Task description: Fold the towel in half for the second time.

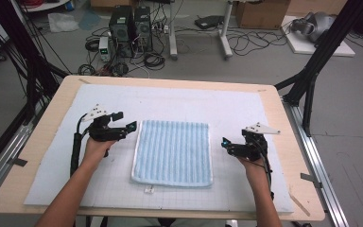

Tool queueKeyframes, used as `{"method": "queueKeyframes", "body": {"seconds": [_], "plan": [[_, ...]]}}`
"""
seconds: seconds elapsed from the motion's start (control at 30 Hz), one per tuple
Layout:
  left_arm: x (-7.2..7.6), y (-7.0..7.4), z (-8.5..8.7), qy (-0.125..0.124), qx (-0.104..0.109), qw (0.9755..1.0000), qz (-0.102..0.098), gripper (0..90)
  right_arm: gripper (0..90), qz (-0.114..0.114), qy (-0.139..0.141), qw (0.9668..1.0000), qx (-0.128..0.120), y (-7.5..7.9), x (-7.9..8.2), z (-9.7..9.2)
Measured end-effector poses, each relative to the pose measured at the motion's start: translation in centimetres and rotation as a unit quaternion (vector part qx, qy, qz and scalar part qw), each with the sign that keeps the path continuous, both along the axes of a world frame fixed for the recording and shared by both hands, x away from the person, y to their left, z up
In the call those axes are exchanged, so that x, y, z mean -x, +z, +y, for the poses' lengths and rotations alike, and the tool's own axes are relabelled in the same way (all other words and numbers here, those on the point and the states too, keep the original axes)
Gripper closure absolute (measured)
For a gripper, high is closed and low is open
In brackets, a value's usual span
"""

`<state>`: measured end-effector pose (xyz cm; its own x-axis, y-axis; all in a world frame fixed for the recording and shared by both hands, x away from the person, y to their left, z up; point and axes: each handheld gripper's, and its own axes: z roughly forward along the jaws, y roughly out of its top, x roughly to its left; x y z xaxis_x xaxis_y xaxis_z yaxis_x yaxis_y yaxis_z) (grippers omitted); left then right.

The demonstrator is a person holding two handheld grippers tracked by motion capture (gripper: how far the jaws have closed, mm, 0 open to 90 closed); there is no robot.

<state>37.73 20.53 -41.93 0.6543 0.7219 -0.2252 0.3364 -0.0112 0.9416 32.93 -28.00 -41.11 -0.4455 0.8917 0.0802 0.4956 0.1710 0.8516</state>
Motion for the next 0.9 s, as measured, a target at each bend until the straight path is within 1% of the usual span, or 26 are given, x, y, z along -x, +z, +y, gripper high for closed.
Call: {"method": "queueKeyframes", "body": {"seconds": [0.2,0.23,0.4,0.43,0.5,0.6,0.7,0.77,0.8,0.87,0.9], "plan": [[-0.1,-0.1,-0.1,-0.004,-0.001,1.0000,0.006,16.6,11.7,-0.002,-0.001,1.0000,-0.002,0.0,0.0,-0.1],[-0.1,-0.2,-0.1,-0.005,-0.005,0.9999,0.009,17.1,11.7,-0.001,0.001,1.0000,-0.001,0.0,0.0,-0.1],[-0.1,-0.3,-0.2,-0.005,-0.012,0.9998,0.015,17.4,11.7,-0.003,0.008,0.9999,0.007,0.1,0.1,-0.1],[-0.1,-0.3,-0.2,-0.008,-0.011,0.9998,0.017,17.4,11.8,-0.004,0.008,0.9999,0.007,0.1,0.1,-0.1],[-0.1,-0.3,-0.3,-0.012,-0.015,0.9997,0.018,17.9,11.7,-0.004,0.005,0.9998,0.019,0.0,0.1,-0.1],[-0.3,-0.4,-0.4,-0.009,-0.020,0.9995,0.020,18.3,11.8,0.003,0.009,0.9998,0.017,-0.2,0.0,-0.1],[-0.7,-0.2,-0.7,-0.006,-0.029,0.9992,0.028,18.5,11.8,-0.002,0.010,0.9999,0.010,0.0,0.0,-0.2],[-1.3,0.0,-1.0,-0.004,-0.038,0.9987,0.033,19.0,11.8,-0.002,0.007,1.0000,0.001,0.1,0.1,-0.3],[-1.8,0.1,-1.1,-0.003,-0.043,0.9984,0.038,19.6,11.8,-0.004,0.007,1.0000,-0.001,0.1,0.1,-0.4],[-2.6,0.3,-1.2,0.001,-0.041,0.9981,0.045,19.9,11.8,-0.002,0.007,1.0000,-0.002,0.1,0.0,-0.4],[-3.0,0.3,-1.2,0.003,-0.038,0.9983,0.045,20.0,11.7,-0.002,0.007,1.0000,-0.001,0.1,0.0,-0.4]]}}
